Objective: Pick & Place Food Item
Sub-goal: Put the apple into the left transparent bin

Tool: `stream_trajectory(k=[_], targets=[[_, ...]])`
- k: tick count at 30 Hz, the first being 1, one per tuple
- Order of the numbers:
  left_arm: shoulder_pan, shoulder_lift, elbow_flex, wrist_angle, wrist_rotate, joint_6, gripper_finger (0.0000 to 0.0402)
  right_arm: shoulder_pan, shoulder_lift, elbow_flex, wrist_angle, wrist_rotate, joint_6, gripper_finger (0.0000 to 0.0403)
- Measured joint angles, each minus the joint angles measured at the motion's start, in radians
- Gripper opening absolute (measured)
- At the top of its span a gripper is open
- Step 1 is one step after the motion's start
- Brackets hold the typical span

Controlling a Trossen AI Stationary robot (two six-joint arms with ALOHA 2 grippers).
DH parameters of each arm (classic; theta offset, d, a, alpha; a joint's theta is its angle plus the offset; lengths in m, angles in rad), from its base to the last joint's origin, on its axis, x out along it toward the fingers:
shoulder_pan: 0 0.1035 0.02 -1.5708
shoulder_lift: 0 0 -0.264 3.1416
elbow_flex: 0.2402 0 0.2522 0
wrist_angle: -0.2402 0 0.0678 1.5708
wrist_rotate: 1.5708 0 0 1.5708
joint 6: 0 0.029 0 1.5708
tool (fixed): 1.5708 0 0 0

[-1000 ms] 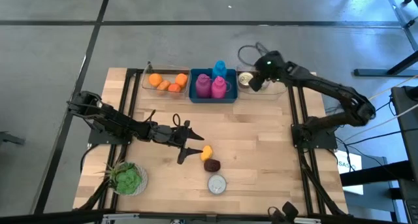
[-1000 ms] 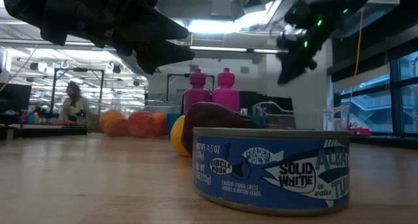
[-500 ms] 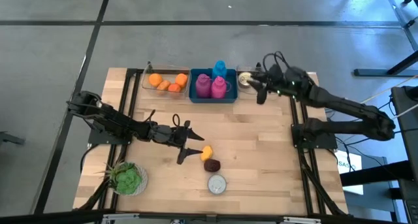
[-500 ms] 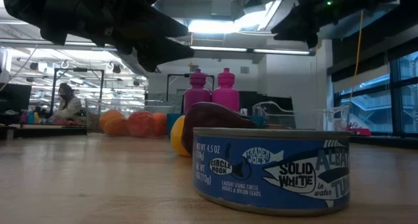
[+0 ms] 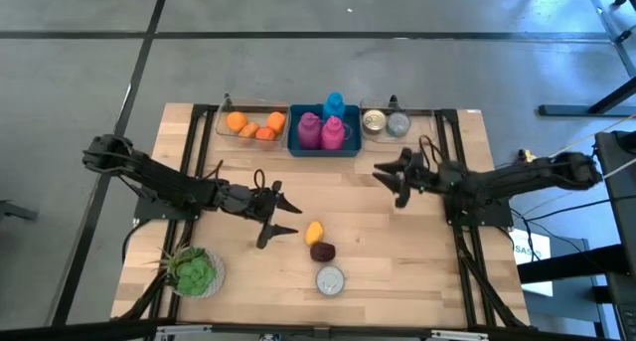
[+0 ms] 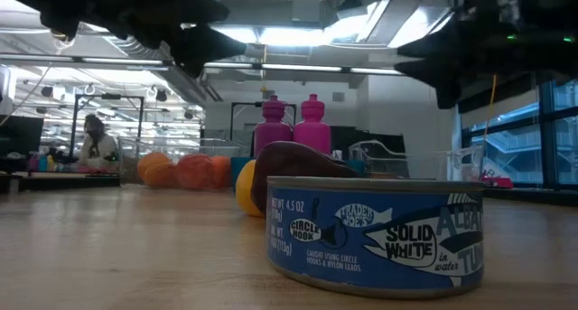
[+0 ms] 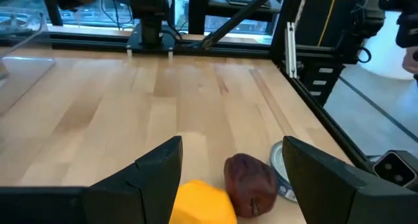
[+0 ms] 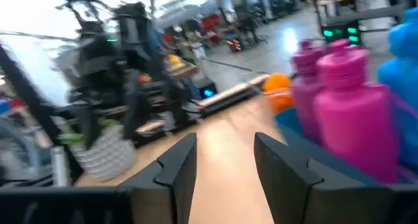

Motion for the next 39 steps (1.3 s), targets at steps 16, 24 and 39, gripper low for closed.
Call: stream_trajectory(k=[16,24,39], targets=[[0.0,0.059,0.0,-0.027,-0.026,-0.034,0.0255,0.362,0.333,0.133,0.14,0.188,-0.16,0.0153],[0.001,0.084,0.001,-0.049,-0.026,-0.051,0.0255,0.39,0.544,0.339,0.002,0.067,-0.196,0.0153],[0.0,0.076,0.002,-0.079,0.013,-0.088,0.0255,0.424,0.801,0.702,-0.518,-0.009,-0.107,0.0153]])
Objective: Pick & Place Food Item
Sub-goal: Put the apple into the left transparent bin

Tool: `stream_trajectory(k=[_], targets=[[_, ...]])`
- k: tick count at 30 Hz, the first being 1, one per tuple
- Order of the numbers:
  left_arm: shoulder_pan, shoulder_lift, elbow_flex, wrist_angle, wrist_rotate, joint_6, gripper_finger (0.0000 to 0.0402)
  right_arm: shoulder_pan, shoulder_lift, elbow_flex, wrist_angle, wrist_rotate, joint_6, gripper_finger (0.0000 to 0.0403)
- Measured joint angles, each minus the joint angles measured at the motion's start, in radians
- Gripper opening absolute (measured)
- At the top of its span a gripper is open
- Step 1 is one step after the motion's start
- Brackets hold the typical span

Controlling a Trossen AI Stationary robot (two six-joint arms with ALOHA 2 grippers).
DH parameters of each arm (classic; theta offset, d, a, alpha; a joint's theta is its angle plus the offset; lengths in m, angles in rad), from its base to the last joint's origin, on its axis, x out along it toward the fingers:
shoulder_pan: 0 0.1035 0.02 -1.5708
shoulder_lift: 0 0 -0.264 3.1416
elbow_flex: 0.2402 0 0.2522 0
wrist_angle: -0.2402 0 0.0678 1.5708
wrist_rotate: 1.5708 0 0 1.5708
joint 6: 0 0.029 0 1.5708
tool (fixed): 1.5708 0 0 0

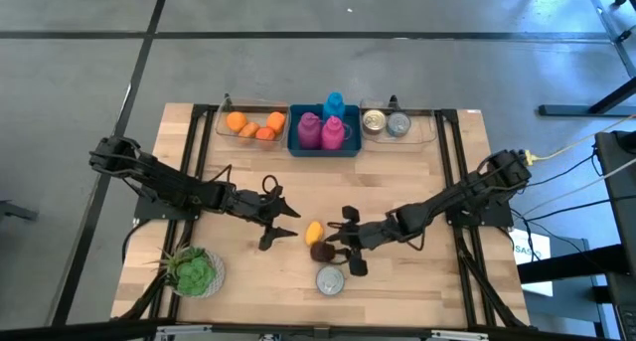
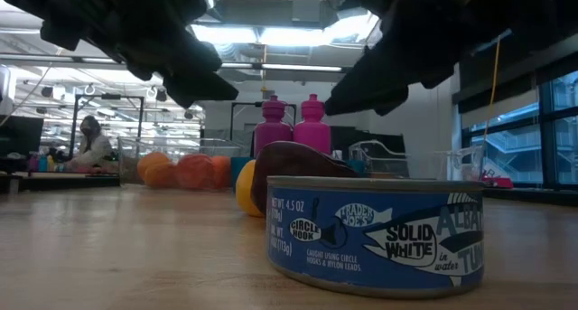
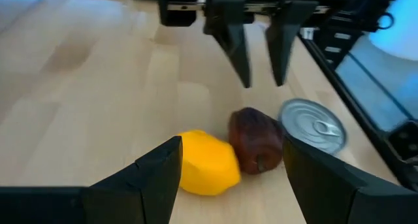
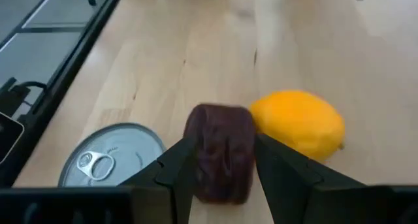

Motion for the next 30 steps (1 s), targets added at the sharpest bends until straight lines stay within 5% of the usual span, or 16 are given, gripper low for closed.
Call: stream_trajectory(k=[12,30], targets=[[-0.029,0.0,0.0,-0.022,0.048,-0.047,0.0255,0.01,0.051,0.001,-0.008,-0.01,0.175,0.016],[-0.142,0.0,0.0,-0.023,-0.014,-0.126,0.0255,0.013,0.133,0.004,0.068,-0.021,0.231,0.0273]])
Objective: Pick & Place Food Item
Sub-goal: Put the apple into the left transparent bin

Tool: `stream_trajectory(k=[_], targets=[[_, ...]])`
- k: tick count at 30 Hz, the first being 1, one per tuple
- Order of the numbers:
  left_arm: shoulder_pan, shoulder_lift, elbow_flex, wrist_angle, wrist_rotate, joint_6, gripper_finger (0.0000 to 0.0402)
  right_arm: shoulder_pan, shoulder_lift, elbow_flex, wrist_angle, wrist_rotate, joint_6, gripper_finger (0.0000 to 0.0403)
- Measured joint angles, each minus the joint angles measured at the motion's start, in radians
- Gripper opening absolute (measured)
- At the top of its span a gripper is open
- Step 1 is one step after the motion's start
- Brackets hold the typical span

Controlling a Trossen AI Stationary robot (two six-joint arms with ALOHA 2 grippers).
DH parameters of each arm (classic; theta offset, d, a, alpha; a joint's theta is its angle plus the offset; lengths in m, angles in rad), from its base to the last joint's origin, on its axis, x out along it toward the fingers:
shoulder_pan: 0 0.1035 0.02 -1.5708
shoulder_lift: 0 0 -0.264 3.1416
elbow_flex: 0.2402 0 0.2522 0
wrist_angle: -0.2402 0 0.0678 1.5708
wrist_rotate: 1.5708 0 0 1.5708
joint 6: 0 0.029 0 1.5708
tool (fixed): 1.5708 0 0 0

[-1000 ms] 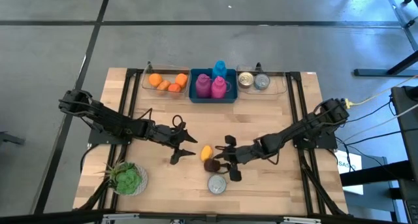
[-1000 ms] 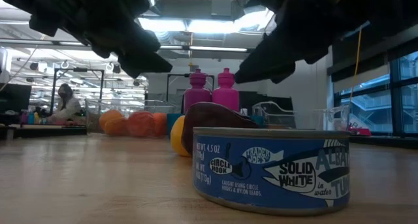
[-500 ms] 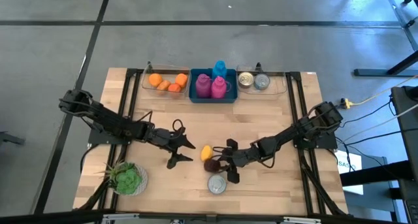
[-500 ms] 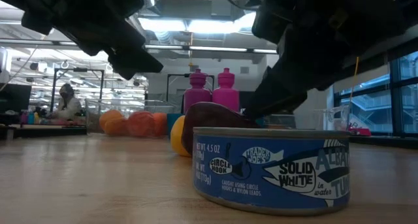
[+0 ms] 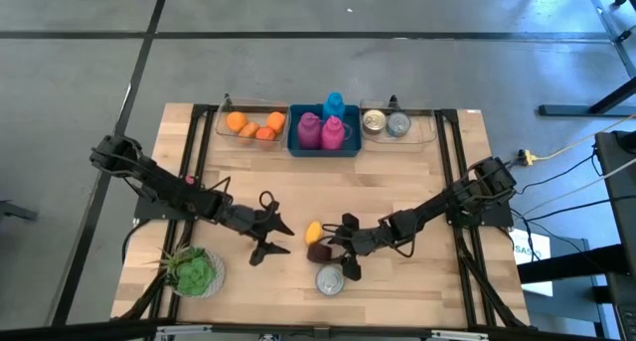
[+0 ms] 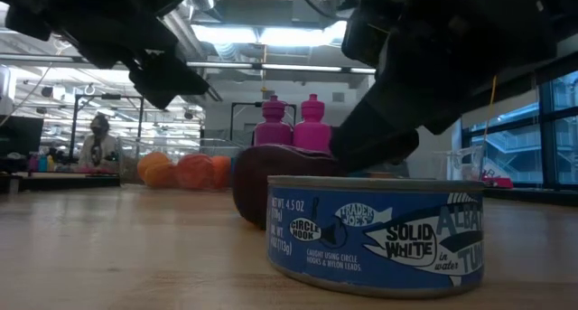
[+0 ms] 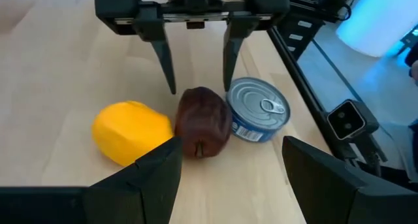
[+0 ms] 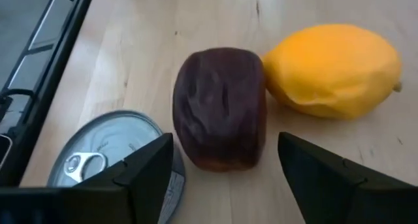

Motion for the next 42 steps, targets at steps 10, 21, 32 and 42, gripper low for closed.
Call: stream_trajectory(k=[10,21,32,42], targets=[[-0.023,0.0,0.0,-0.002,-0.052,-0.02,0.0255,-0.002,0.014,0.0,0.016,0.022,0.0,0.0293],[-0.023,0.102,0.0,0.053,-0.043,-0.07,0.0255,-0.003,0.033,0.001,0.07,0.034,-0.007,0.0291],[-0.023,0.177,0.0,0.129,0.013,-0.108,0.0255,-0.004,0.215,0.187,0.039,-0.031,-0.043,0.0291],[-0.037,0.174,0.0,0.102,0.023,-0.13,0.0255,-0.023,0.253,0.244,0.002,-0.033,-0.068,0.0271]])
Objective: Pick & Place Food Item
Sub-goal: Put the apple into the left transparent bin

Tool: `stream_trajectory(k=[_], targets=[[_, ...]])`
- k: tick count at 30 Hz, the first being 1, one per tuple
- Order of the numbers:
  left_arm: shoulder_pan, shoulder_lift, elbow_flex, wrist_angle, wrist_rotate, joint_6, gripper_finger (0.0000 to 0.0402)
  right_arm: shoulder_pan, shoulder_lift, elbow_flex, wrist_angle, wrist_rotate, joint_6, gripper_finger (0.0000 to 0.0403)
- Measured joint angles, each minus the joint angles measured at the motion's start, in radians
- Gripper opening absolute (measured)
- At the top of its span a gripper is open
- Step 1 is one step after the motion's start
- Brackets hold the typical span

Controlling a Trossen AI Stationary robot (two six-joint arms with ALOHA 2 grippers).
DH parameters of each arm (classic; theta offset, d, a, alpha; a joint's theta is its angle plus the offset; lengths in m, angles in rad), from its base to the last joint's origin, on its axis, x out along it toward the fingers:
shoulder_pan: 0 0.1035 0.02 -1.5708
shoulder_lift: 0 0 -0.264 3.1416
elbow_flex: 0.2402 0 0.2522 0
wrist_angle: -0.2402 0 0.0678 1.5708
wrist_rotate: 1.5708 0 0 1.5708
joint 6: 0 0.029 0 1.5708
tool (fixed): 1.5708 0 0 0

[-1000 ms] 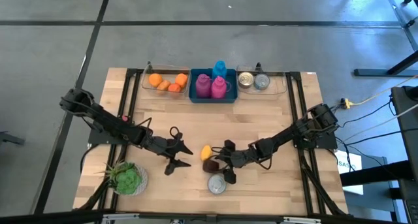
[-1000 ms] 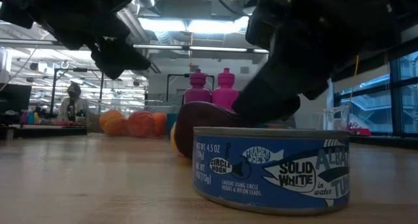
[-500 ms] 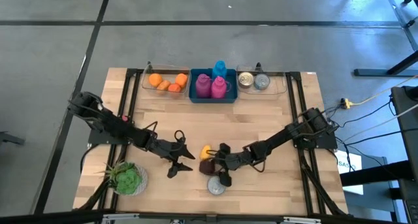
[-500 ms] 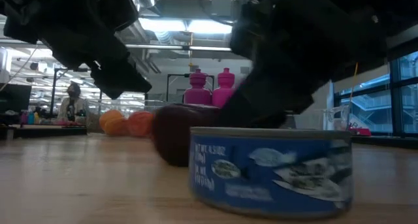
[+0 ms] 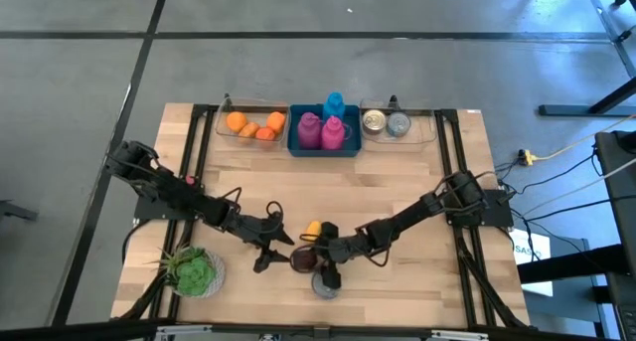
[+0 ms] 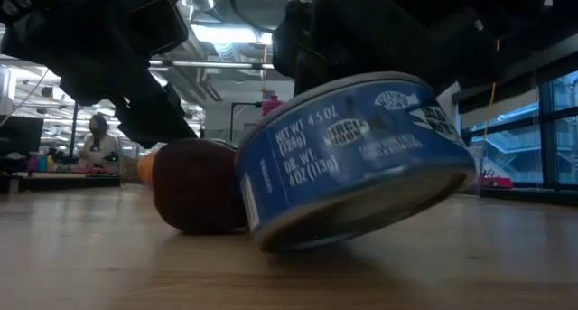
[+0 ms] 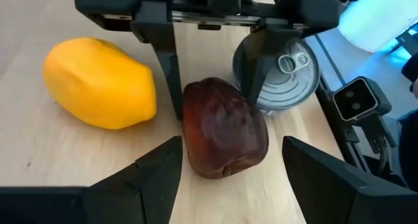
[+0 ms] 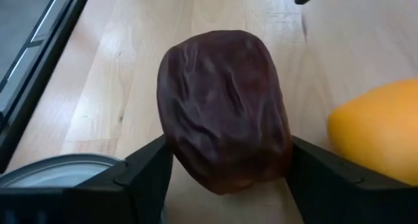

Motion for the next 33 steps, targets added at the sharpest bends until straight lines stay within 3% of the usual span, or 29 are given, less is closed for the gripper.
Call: stream_trajectory(k=[7,15,21,26,33], targets=[[-0.005,0.0,0.0,0.003,-0.001,0.001,0.0255,-0.004,0.0,-0.001,-0.007,-0.006,-0.008,0.0198],[-0.004,0.0,0.0,0.003,-0.002,0.001,0.0255,-0.004,-0.008,-0.002,-0.009,-0.014,-0.007,0.0194],[-0.003,-0.006,0.0,-0.003,0.004,0.012,0.0255,-0.004,-0.094,-0.006,-0.08,-0.013,-0.051,0.0193],[0.007,-0.055,0.0,-0.007,0.0,0.065,0.0255,0.002,-0.219,-0.006,-0.255,0.075,-0.095,0.0193],[0.057,-0.197,0.0,-0.004,-0.034,0.147,0.0255,0.027,-0.42,-0.005,-0.472,0.299,-0.168,0.0193]])
